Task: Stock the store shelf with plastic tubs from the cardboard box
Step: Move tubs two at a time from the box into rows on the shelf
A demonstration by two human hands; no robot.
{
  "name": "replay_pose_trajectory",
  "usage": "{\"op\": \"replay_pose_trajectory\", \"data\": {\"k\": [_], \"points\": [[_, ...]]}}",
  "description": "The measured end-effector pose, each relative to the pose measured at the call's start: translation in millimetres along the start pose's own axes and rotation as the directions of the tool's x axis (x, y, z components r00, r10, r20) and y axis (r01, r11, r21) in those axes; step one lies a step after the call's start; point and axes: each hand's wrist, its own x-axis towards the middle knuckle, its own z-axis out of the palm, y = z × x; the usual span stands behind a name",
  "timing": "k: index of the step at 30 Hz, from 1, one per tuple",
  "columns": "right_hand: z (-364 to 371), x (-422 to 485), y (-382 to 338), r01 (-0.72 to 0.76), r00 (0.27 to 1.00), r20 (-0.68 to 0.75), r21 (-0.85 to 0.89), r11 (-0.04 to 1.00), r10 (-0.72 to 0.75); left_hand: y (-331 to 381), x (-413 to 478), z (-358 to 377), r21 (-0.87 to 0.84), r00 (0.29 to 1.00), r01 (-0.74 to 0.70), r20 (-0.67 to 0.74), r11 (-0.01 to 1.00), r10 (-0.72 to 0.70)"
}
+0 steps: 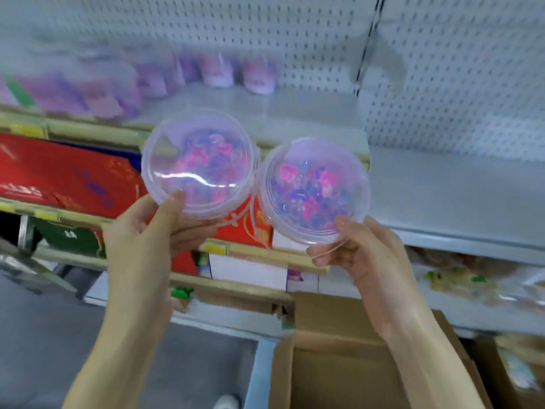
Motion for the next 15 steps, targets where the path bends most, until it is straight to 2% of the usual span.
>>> {"op": "replay_pose_trajectory", "data": {"k": [3,6,9,15], "points": [[36,29,-21,0.045,0.999,0.003,-0.018,0.999,-0.045,24,50,-8,-0.007,1.000,0.000,0.020,1.000,0.000],[65,67,-39,0.024,0.999,-0.025,-0.003,1.000,-0.024,42,108,-9,0.001,0.999,0.016,0.050,1.000,-0.016],[84,109,-50,-0.037,0.996,-0.086,0.007,0.999,0.037,45,171,-6,0.091,0.992,0.020,0.120,0.996,-0.031],[96,201,-43,-0.215,0.956,-0.208,-0.018,0.977,0.206,28,271,-1,0.232,0.957,0.096,0.247,0.968,-0.154]]}}
